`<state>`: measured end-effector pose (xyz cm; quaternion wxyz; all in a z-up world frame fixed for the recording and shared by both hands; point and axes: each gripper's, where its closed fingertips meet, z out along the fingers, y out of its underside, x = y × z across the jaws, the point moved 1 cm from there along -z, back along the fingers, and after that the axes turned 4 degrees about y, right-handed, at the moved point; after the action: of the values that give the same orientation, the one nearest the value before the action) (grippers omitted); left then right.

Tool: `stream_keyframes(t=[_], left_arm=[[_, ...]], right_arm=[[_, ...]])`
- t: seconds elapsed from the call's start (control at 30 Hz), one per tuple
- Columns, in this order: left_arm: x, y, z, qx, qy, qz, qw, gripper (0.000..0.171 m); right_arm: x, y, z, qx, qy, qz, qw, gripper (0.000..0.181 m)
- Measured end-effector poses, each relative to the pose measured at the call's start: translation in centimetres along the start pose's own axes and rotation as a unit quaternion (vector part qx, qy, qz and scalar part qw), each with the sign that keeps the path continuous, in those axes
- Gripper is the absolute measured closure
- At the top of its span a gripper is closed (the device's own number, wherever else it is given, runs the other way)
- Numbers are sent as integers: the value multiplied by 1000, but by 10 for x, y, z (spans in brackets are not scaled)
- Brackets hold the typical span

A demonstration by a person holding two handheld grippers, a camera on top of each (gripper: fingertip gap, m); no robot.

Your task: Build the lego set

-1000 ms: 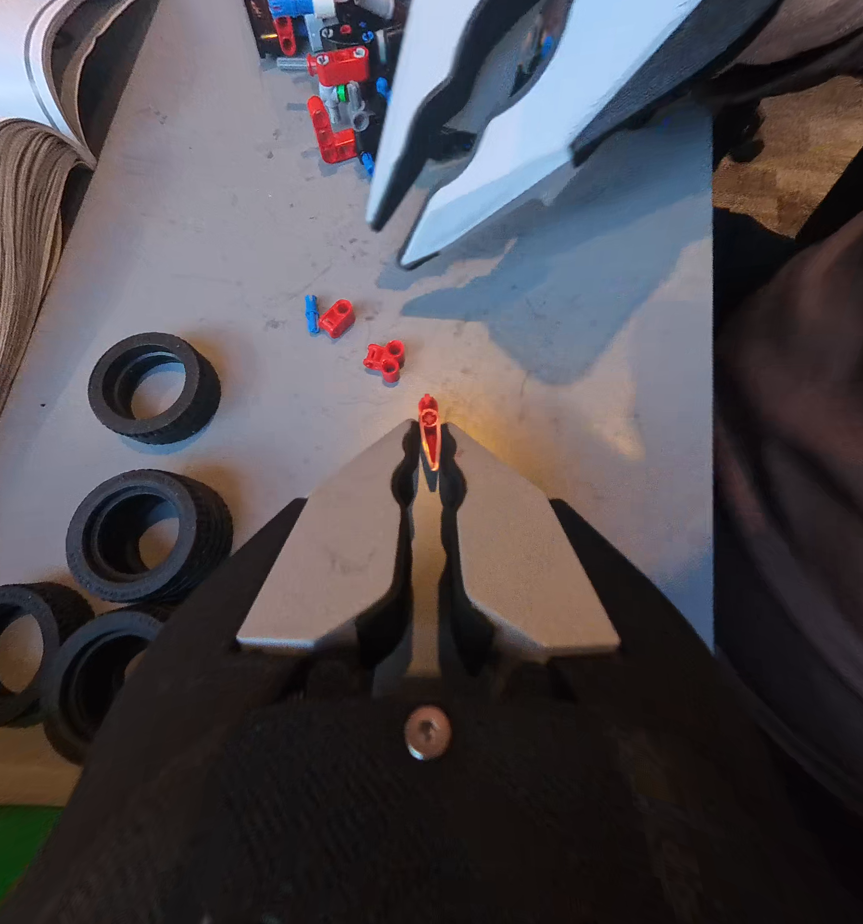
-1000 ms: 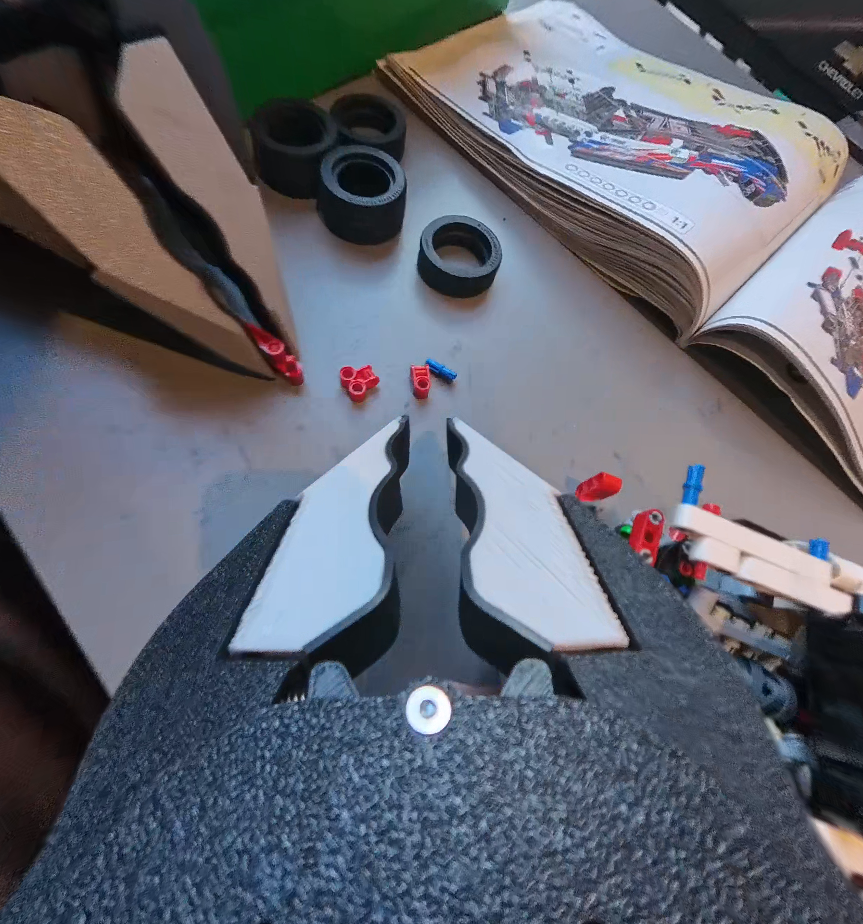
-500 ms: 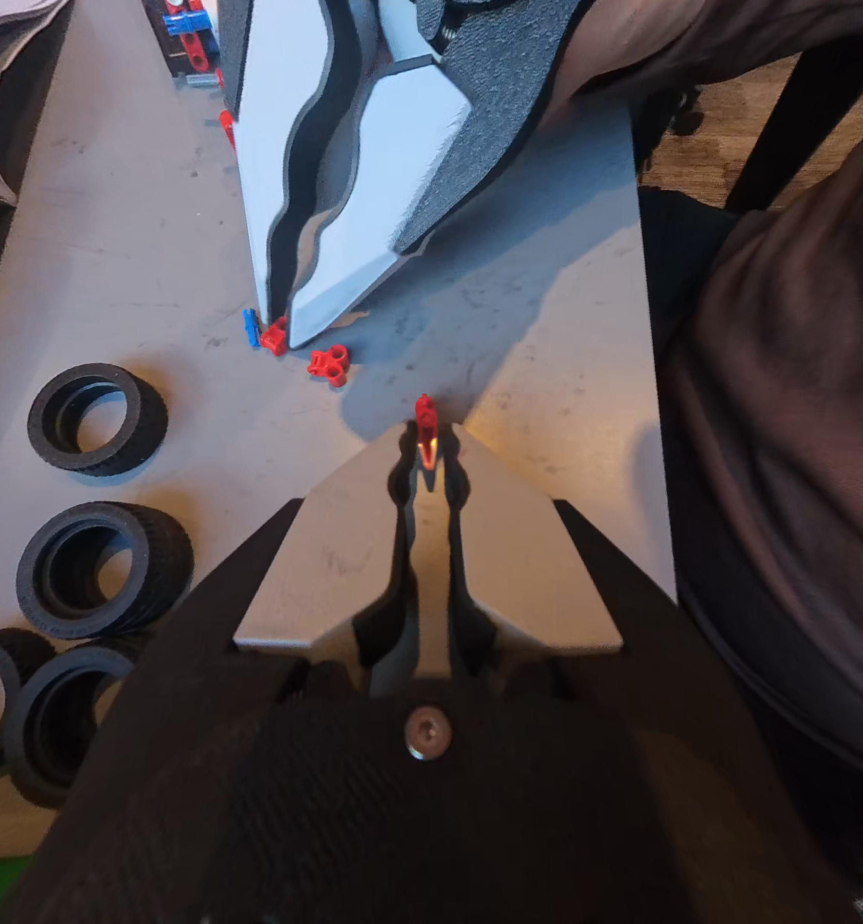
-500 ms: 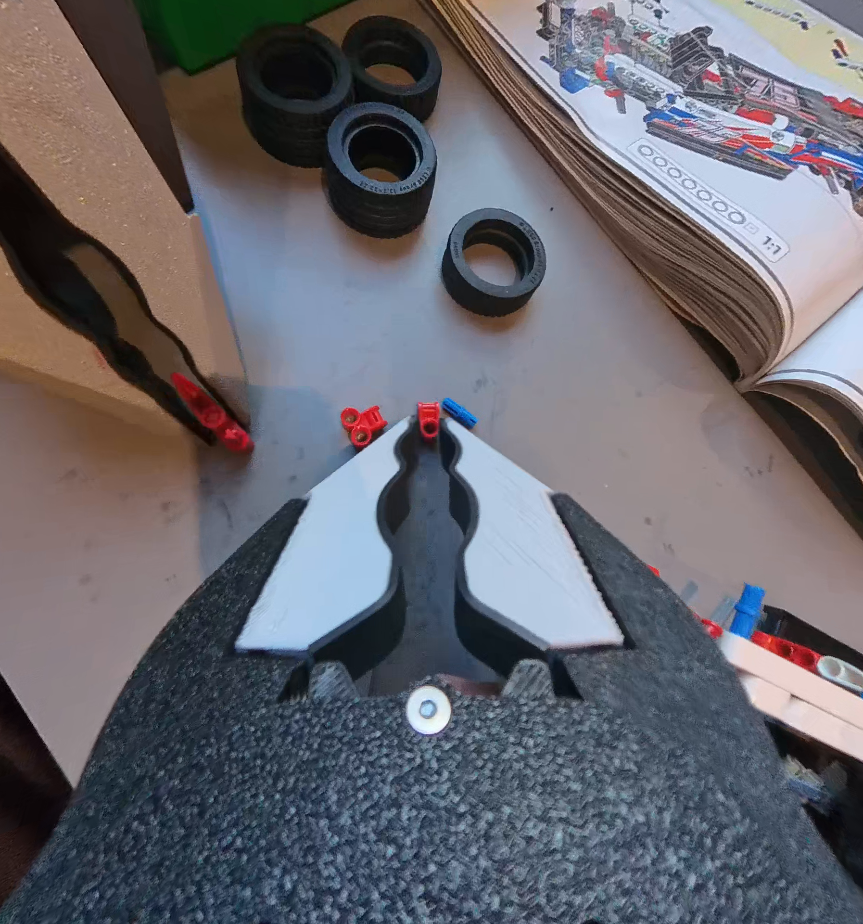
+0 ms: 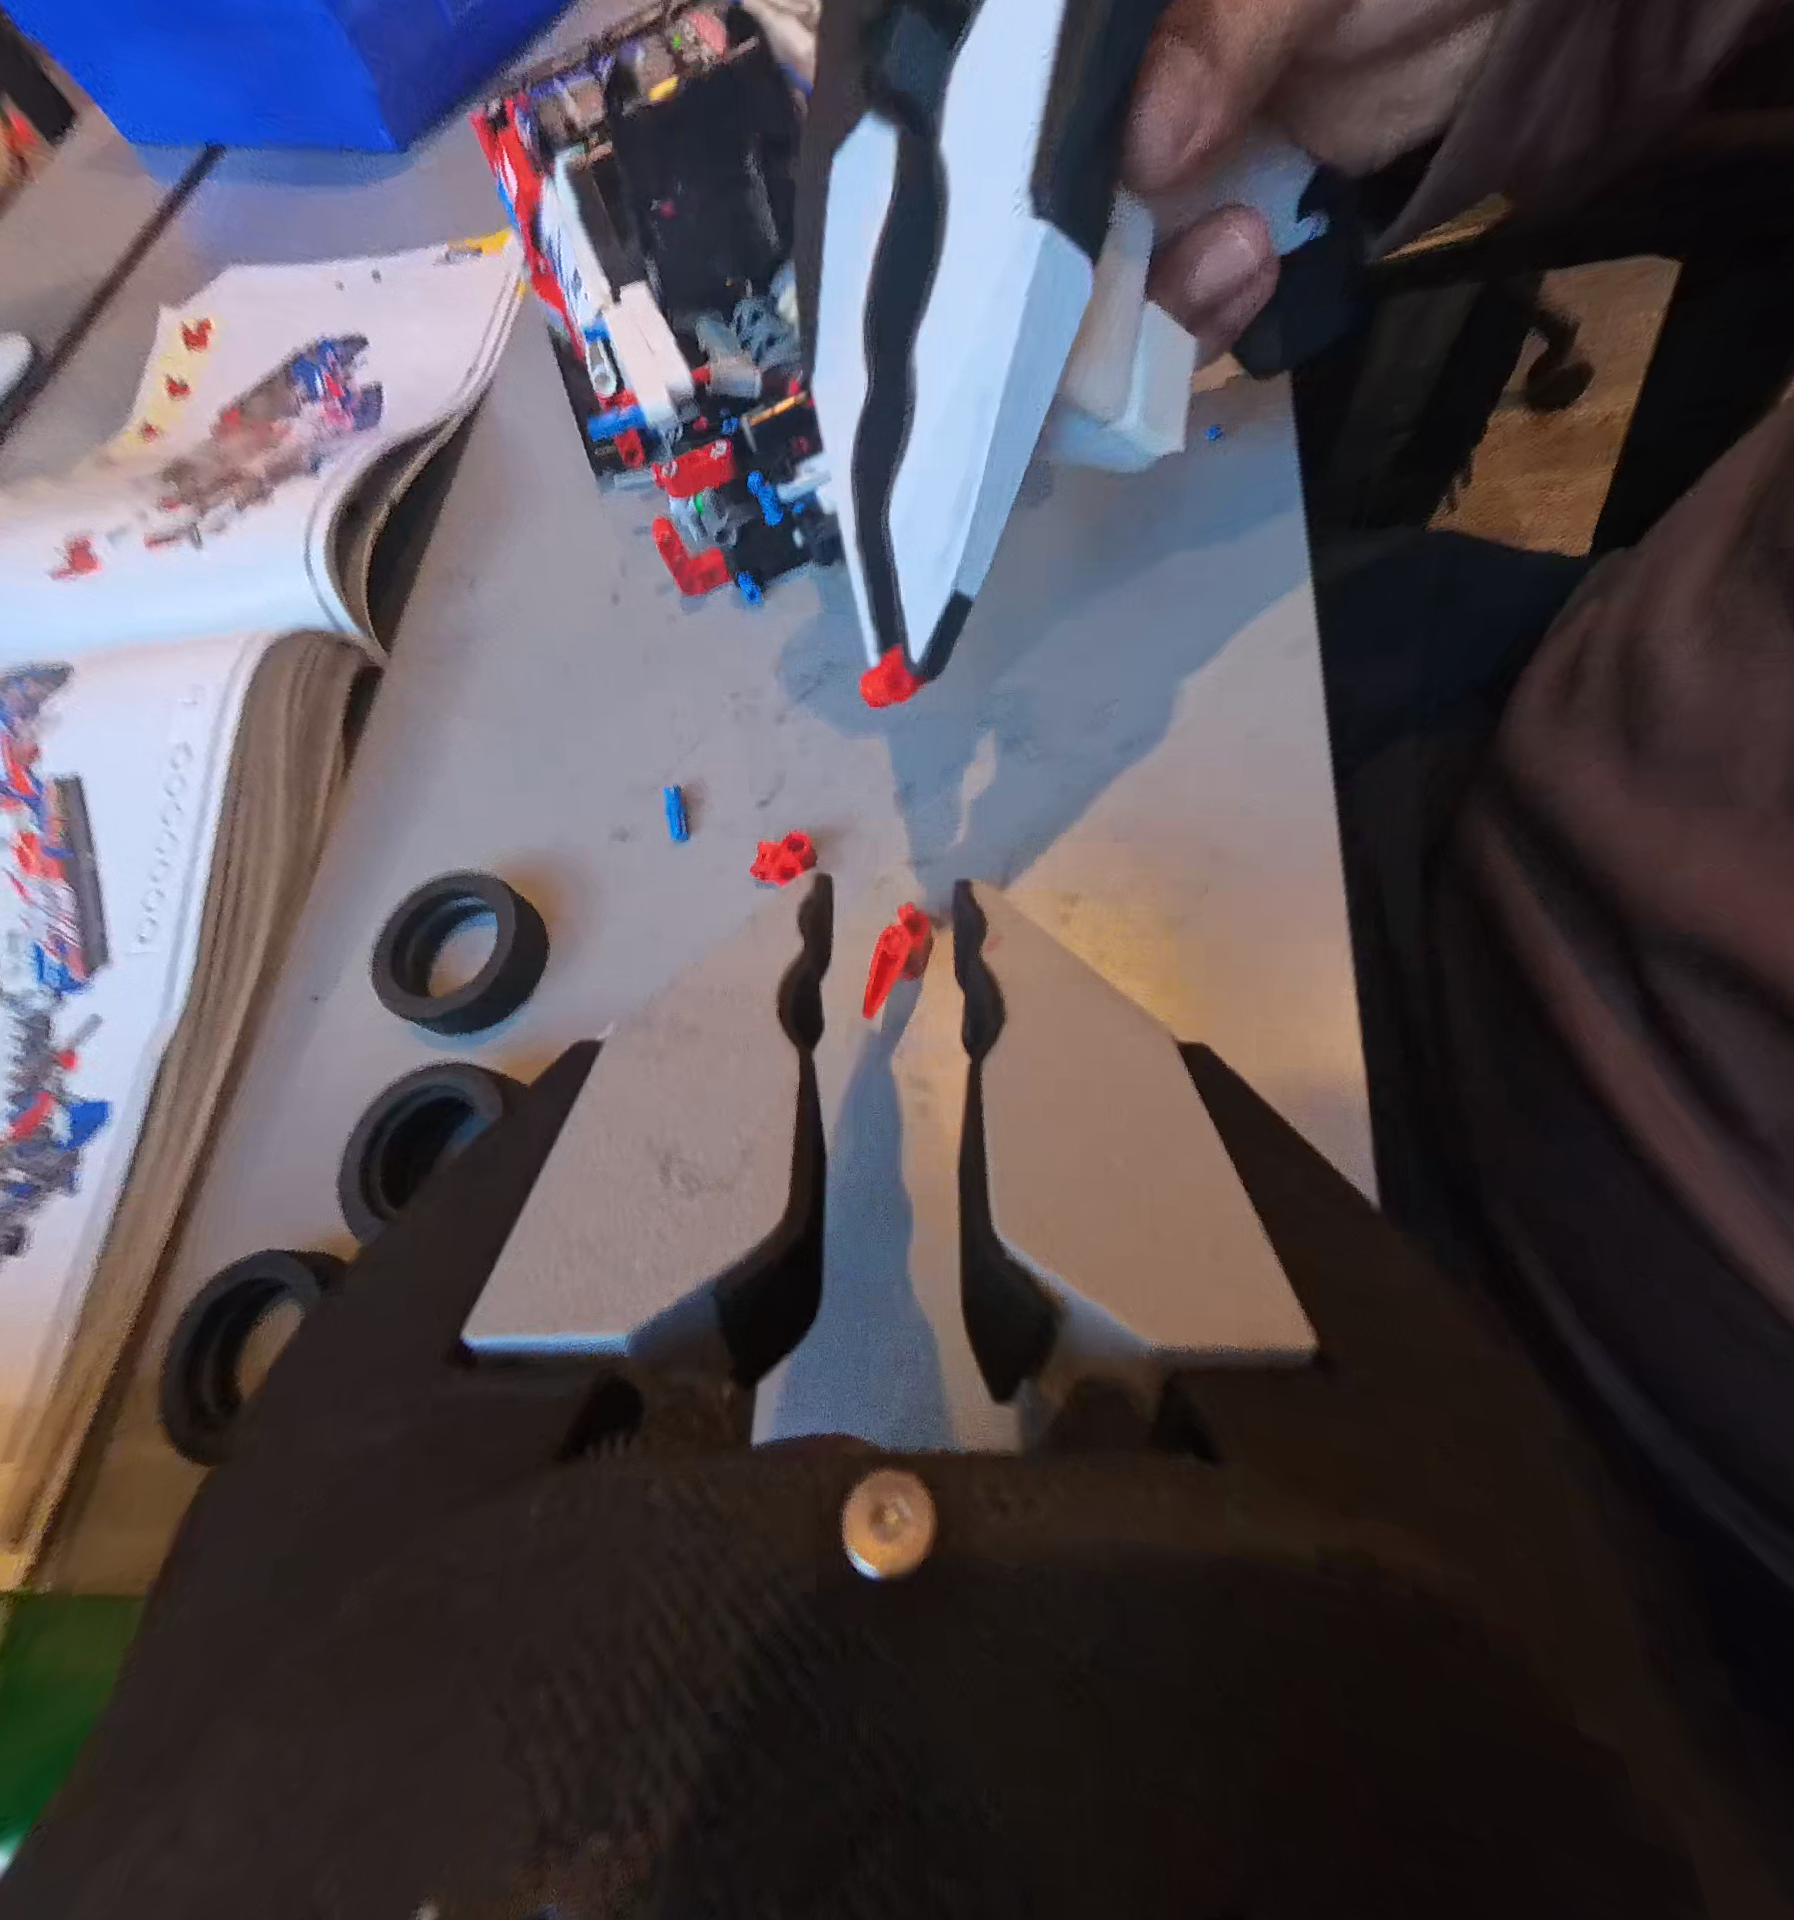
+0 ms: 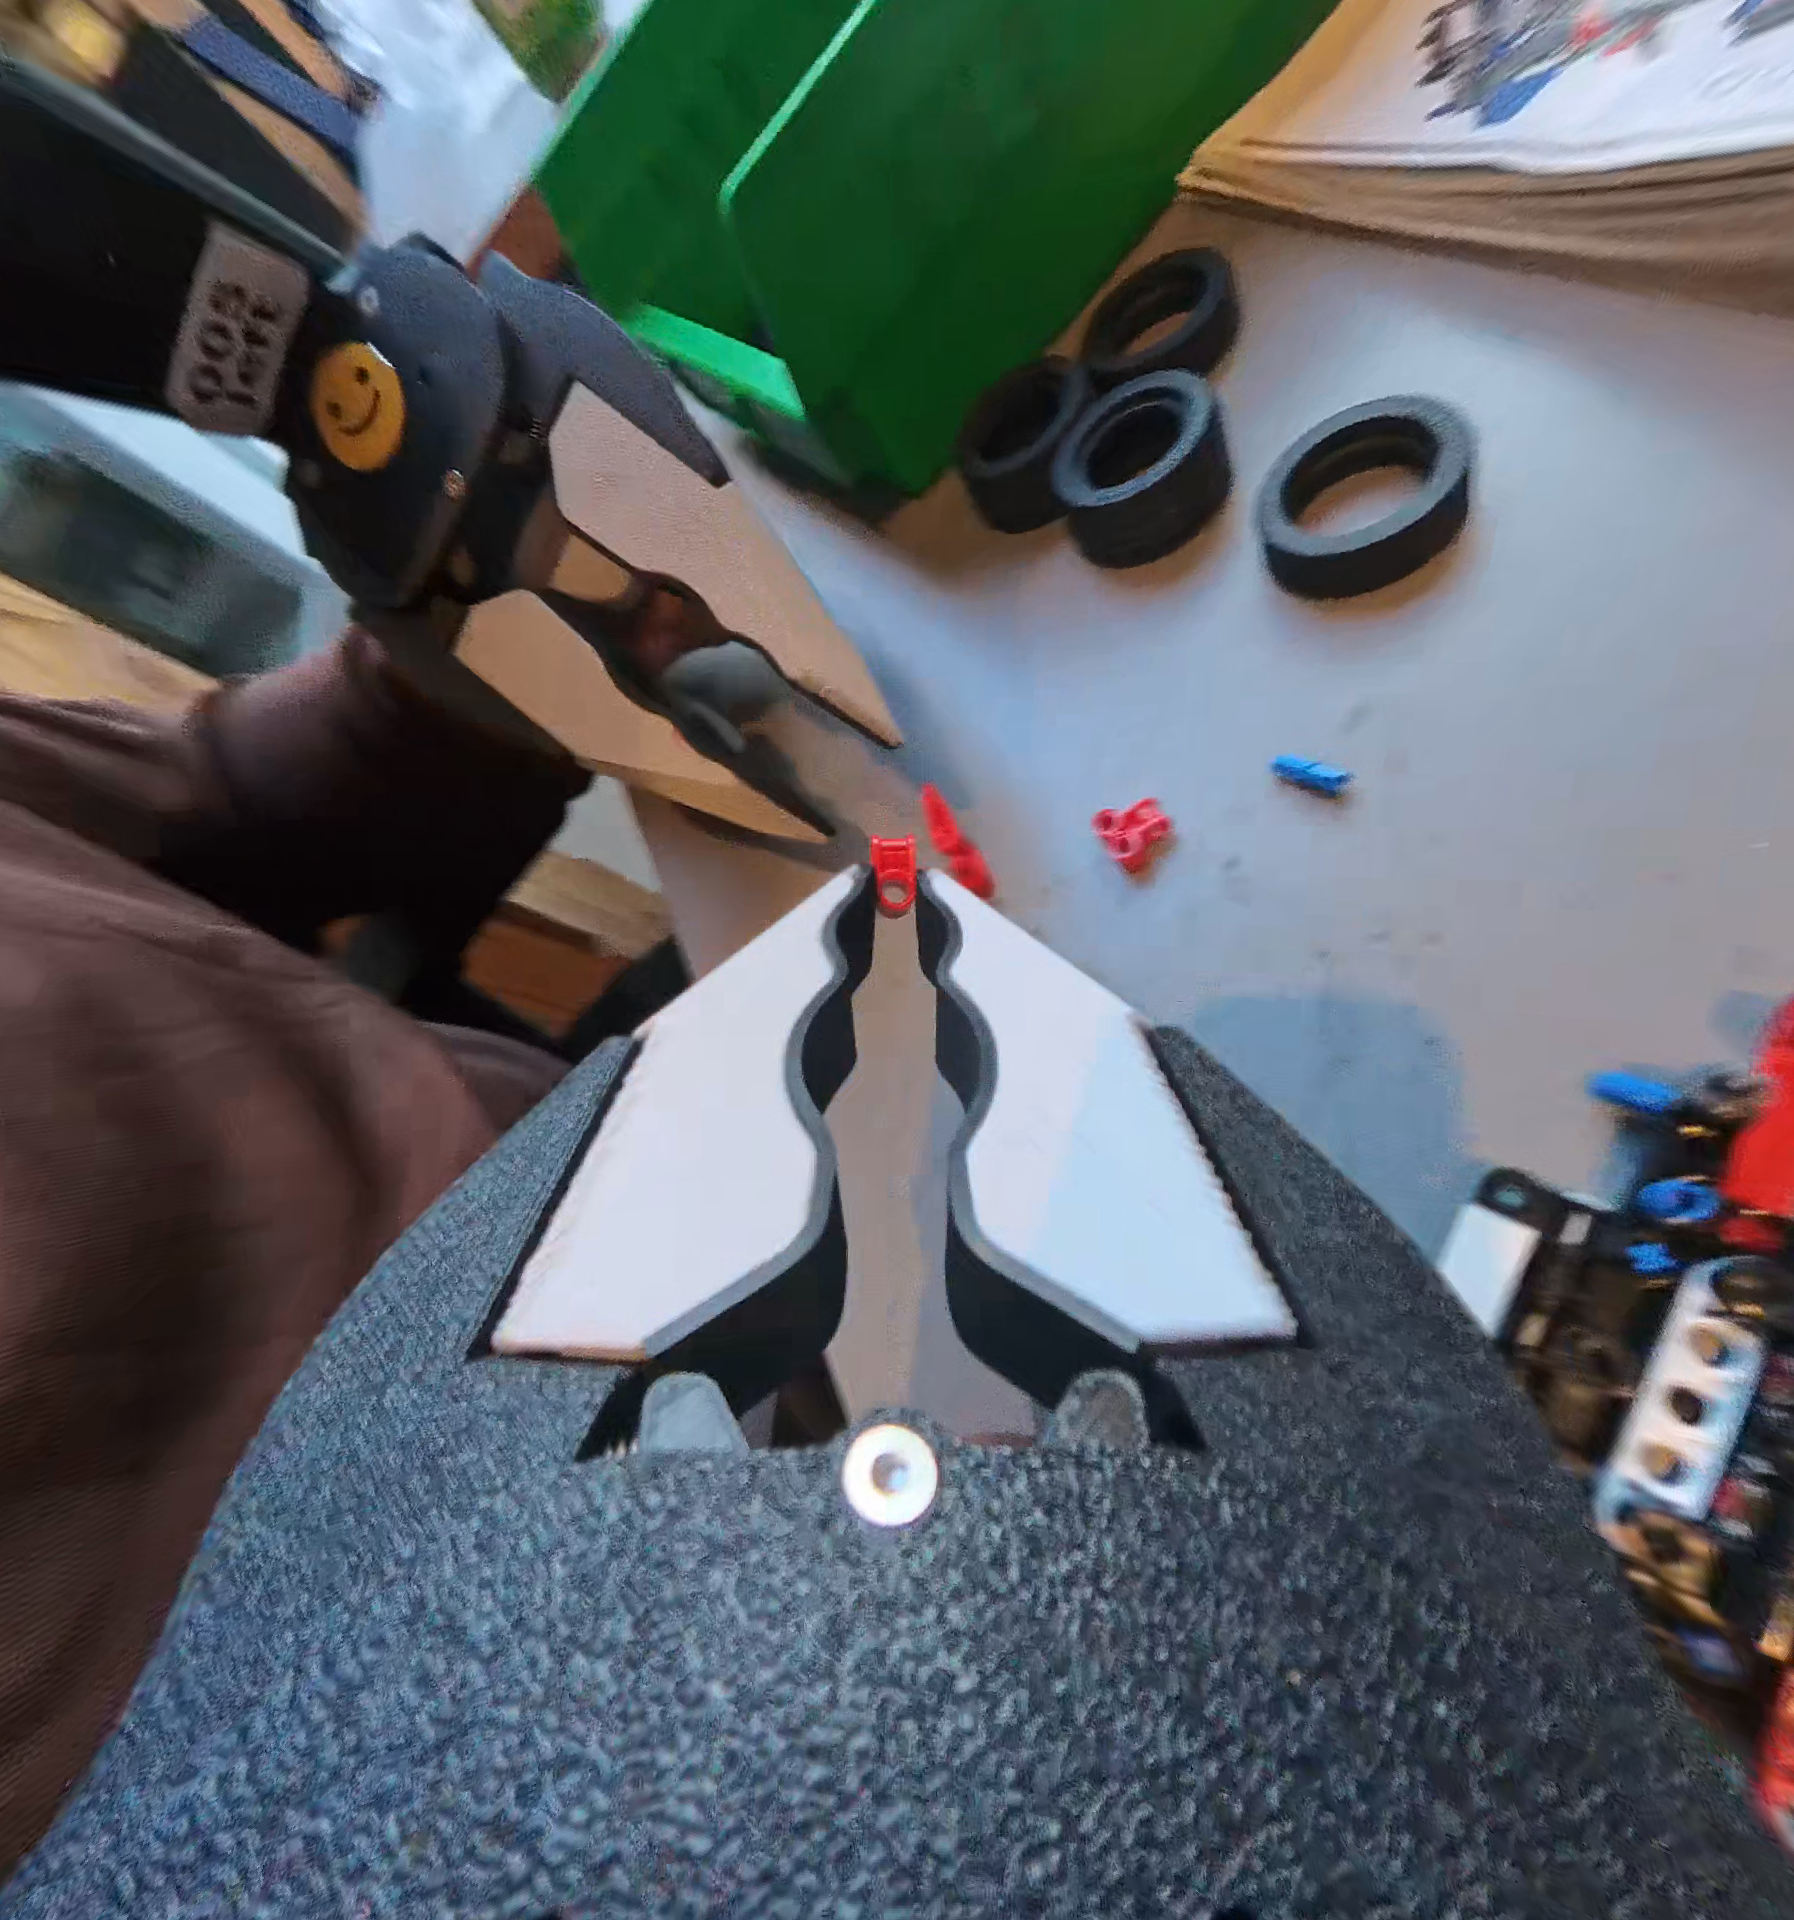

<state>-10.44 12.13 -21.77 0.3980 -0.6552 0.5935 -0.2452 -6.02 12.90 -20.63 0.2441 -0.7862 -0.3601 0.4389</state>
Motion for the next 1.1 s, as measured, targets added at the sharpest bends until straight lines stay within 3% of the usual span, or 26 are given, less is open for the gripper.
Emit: stream_keyframes(t=[0.13, 0.27, 0.67, 0.9, 1.1], left_arm=[[10, -22, -1, -15, -14, 89, 996, 158], [30, -36, 5, -20, 24, 130, 991, 163], [50, -49, 12, -15, 51, 144, 988, 167], [41, -36, 27, -8, 35, 33, 999, 167], [32, -33, 37, 8, 14, -61, 998, 167]], right_arm=[[-26, 10, -4, -13, -103, 60, 993, 174], [-43, 14, -8, -20, -174, 110, 978, 174], [-47, 25, -21, -21, -207, 136, 969, 174], [-23, 28, -24, 22, -77, -1, 997, 164], [-5, 27, -30, 43, 26, -140, 989, 145]])
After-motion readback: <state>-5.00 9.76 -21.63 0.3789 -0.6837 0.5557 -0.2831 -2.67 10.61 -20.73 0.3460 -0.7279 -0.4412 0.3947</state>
